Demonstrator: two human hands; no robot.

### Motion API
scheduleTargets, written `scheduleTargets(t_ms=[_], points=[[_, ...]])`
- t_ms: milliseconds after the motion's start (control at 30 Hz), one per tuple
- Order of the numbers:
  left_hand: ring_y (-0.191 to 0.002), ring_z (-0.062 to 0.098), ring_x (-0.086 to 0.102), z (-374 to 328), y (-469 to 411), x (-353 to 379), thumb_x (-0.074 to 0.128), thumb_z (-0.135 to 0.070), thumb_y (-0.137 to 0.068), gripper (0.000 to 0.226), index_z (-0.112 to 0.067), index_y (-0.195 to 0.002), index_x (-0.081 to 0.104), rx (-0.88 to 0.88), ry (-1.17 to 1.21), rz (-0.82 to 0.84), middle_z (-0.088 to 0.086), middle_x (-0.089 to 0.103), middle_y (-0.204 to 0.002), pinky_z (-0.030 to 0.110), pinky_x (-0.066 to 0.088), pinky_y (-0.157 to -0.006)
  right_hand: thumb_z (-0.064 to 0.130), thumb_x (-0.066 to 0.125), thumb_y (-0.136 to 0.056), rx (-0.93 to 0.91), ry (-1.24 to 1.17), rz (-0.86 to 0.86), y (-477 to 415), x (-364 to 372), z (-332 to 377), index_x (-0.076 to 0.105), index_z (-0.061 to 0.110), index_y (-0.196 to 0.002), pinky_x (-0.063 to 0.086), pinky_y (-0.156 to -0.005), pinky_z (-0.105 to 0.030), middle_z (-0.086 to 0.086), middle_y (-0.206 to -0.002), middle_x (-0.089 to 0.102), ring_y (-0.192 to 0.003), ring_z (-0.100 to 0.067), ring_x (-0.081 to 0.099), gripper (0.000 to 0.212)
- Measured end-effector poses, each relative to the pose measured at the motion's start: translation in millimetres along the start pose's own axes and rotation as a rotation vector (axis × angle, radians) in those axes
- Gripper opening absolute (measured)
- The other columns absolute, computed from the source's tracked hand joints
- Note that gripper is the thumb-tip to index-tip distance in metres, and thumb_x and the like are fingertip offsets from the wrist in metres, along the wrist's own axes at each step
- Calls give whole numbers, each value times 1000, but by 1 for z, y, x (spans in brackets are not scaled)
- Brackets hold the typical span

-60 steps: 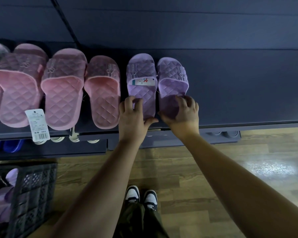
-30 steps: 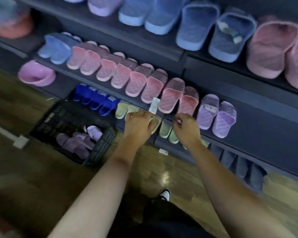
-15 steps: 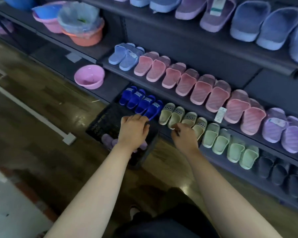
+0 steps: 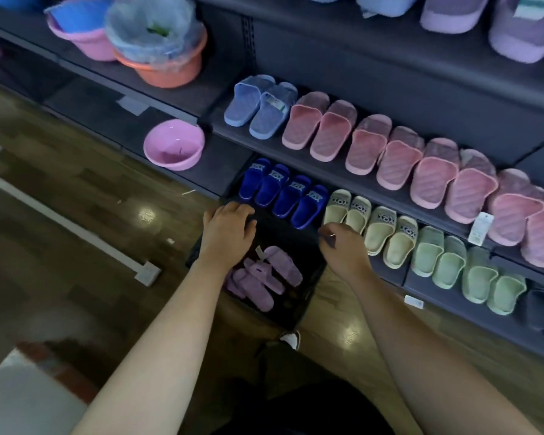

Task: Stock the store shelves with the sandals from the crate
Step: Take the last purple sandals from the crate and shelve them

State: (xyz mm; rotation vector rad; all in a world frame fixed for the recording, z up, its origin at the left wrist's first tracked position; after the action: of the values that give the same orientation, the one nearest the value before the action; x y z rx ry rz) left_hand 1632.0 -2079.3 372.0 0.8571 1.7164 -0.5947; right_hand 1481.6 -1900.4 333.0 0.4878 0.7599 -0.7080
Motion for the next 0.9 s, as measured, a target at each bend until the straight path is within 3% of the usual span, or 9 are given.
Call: scheduleTargets(t_ms=[100,200,500,600,700,900], points=[[-110,22,54,35,-22,5,47,-31,-95,29,-22,-120,56,-10,3,49,2,60,-118,41,32,-100,14,58,-87,47,5,16,-25,19,9,68,12,-106,41,-76,-25,-9,-108,66,-99,-25,61,21],[-109,21,54,63,-43,19,47,-31,-95,29,-23,-120,56,-1,-4,99,1,59,-119,40,31,-100,15,58,-87,103,-15,29,-47,40,7,68,14,-104,51,-83,-35,-9,-107,66,-97,-25,63,20],[-111,23,53,131,-127,99,48,-30,-94,28,-23,-120,55,179,-16,284,1,57,-122,40,34,-95,18,54,-86,227,79,-20,-100,122,-23,67,12,-100,52,-74,-41,-15,-97,68,-87,-34,65,20],[-113,24,52,161,-147,143,48,-29,-94,28,-22,-119,56,247,-14,316,2,57,-122,40,34,-95,11,54,-86,247,148,-17,-116,171,-41,66,4,-92,50,-72,-42,-20,-91,66,-85,-38,62,15],[-113,25,53,192,-159,200,48,-28,-94,27,-21,-118,57,273,-6,335,2,57,-121,41,33,-95,10,55,-86,315,135,-26,-127,224,-71,69,6,-99,51,-80,-40,-17,-102,68,-94,-35,63,19],[-105,26,58,246,-171,345,51,-27,-93,25,-20,-115,60,258,33,334,3,60,-117,41,35,-92,33,50,-79,331,89,72,-155,353,-163,69,15,-102,52,-82,-36,-9,-103,68,-96,-29,62,35]])
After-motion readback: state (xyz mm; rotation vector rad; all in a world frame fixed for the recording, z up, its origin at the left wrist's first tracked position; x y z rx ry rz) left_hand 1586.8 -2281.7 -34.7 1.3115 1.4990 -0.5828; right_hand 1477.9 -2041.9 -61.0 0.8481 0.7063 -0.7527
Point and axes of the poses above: each hand's wrist, its own y-axis away from the middle knuckle, its own x-axis out of the palm, z = x × y, the point moved 2 cm from there along -y, towards the middle knuckle
